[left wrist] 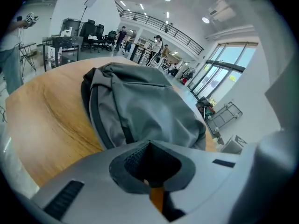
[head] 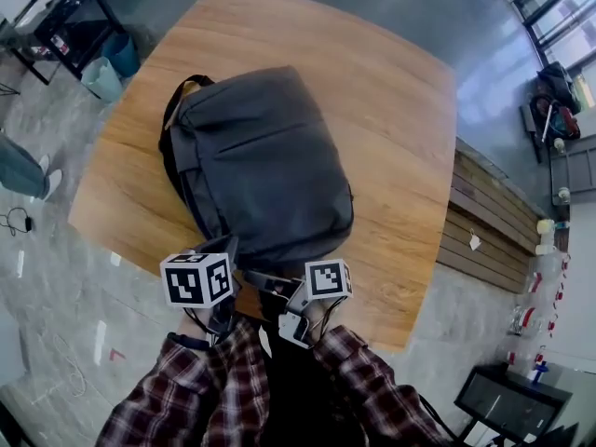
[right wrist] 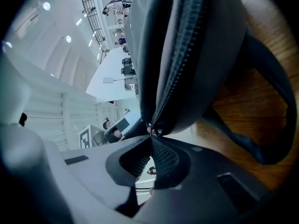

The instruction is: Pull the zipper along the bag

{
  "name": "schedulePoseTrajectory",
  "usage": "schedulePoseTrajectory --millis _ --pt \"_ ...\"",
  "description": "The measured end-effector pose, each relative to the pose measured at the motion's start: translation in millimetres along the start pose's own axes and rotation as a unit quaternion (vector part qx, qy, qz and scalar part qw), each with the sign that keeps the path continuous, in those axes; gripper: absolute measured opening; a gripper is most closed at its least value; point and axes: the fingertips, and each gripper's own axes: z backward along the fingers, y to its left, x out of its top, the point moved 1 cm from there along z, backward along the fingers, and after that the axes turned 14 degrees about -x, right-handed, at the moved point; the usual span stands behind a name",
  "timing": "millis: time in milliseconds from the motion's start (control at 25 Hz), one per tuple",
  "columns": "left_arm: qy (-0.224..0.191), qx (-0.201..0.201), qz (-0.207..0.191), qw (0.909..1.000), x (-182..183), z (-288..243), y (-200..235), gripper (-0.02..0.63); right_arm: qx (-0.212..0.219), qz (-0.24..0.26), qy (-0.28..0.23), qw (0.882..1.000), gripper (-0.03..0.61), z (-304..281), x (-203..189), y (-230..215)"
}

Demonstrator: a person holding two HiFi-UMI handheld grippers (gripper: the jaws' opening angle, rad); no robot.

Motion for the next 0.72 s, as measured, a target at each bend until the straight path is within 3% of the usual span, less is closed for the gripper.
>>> schedulePoseTrajectory --millis 240,720 --pt "0.040 0.021 -0.093 0.9946 -18.7 -12.4 14.5 0.008 0.011 -0.082 -0.004 0.997 0.009 -0.5 -0.1 -14.5" --pt "0.054 -0.025 -0.107 0.9925 -26.8 -23.5 10.9 0.008 0.015 -0.104 -0.017 0.994 0.009 50.8 13.3 -37.4"
